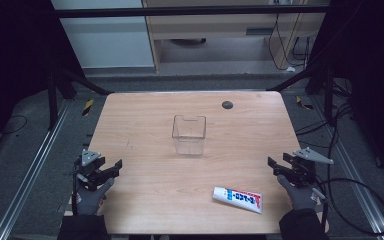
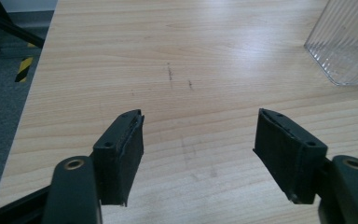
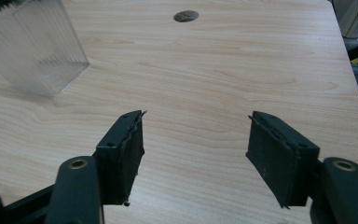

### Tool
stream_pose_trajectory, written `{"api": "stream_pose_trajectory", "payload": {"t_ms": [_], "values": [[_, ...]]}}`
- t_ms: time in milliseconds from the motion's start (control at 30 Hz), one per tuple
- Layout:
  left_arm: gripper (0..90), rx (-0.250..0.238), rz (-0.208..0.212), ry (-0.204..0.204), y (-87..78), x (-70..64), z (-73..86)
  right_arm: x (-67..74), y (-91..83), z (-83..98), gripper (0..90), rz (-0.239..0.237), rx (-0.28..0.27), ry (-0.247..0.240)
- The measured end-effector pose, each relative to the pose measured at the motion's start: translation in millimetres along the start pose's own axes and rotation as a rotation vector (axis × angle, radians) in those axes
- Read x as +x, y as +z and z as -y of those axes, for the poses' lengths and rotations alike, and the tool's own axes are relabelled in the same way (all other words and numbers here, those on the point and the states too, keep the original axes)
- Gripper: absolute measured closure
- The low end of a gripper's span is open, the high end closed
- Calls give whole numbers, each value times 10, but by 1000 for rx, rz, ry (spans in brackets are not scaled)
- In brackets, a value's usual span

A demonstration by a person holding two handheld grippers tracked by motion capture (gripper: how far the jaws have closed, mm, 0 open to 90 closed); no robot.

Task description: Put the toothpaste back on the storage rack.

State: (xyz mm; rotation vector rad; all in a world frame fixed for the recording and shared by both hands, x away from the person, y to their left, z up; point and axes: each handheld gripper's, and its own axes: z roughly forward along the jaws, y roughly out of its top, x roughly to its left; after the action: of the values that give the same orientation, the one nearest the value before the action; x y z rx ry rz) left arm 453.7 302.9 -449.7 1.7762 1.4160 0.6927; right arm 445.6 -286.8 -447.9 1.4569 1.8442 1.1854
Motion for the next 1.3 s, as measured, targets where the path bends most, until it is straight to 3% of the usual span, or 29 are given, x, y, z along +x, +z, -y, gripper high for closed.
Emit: {"api": "stream_pose_trajectory", "payload": {"t_ms": [200, 333, 367, 467, 633, 867, 1067, 1300], "values": [[350, 2, -1, 1, -31, -17, 41, 59, -40, -3, 473, -50, 34, -42], [367, -1, -8, 12, -27, -34, 53, 181, -33, -9, 548, -85, 59, -96], [368, 1, -9, 21, -22, -38, 50, 246, -30, -20, 591, -123, 75, -110], [370, 0, -12, 20, 4, -34, 54, 318, -34, -36, 645, -150, 79, -125], [369, 14, -16, 28, 35, -43, 62, 493, -58, -46, 781, -234, 103, -160], [366, 19, -17, 35, 53, -55, 63, 627, -65, -45, 897, -283, 137, -191], [366, 26, -21, 55, 64, -82, 63, 709, -61, -31, 900, -318, 165, -214], [365, 34, -23, 68, 77, -96, 66, 845, -39, 75, 900, -370, 261, -244]]}}
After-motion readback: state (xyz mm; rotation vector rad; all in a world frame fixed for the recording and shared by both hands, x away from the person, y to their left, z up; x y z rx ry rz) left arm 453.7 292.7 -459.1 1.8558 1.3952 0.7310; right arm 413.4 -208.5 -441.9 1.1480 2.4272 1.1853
